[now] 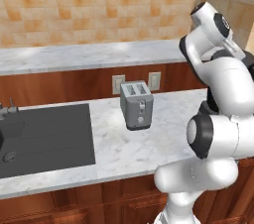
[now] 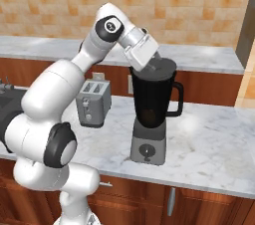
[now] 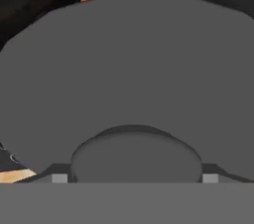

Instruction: Open the blender lid, put the mango in the blender, close the lid, and start the blender.

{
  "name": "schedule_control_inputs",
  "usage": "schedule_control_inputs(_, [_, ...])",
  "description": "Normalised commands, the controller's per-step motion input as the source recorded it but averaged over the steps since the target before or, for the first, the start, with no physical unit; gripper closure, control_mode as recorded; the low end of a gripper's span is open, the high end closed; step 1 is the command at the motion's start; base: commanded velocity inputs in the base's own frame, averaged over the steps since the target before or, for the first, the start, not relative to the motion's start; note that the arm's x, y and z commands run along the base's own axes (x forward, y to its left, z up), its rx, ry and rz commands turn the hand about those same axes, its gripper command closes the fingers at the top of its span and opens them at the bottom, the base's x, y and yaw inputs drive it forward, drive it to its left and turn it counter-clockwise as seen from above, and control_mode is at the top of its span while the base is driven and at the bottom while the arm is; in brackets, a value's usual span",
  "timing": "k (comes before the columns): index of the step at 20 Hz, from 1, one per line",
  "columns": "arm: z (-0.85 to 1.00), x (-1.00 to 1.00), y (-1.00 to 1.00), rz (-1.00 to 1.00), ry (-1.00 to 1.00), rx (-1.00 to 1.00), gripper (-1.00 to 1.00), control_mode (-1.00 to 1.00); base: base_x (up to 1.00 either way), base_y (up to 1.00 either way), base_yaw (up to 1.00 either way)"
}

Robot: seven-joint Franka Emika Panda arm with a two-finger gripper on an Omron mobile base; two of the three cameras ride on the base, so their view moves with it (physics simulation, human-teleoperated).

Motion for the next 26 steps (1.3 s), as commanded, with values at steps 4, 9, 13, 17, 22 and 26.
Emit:
schedule_control_inputs(4, [-0.34,0.00,0.00,0.20,0.10,0.04,1.00,-1.00,0.00,0.00,0.00])
schedule_control_inputs(9, [-0.20,0.02,0.00,0.21,0.13,0.08,1.00,-1.00,0.00,0.00,0.00])
schedule_control_inputs(13, [-0.42,0.00,0.08,0.13,0.07,0.01,-1.00,-1.00,0.00,0.00,0.00])
schedule_control_inputs(17, [-0.03,0.00,0.02,0.01,0.00,0.00,-1.00,-1.00,0.00,0.00,0.00])
schedule_control_inputs(22, [0.07,0.00,0.00,0.00,-0.03,0.00,-1.00,-1.00,0.00,0.00,0.00])
schedule_control_inputs(26, [0.28,0.00,0.00,0.00,-0.03,0.00,-1.00,-1.00,0.00,0.00,0.00])
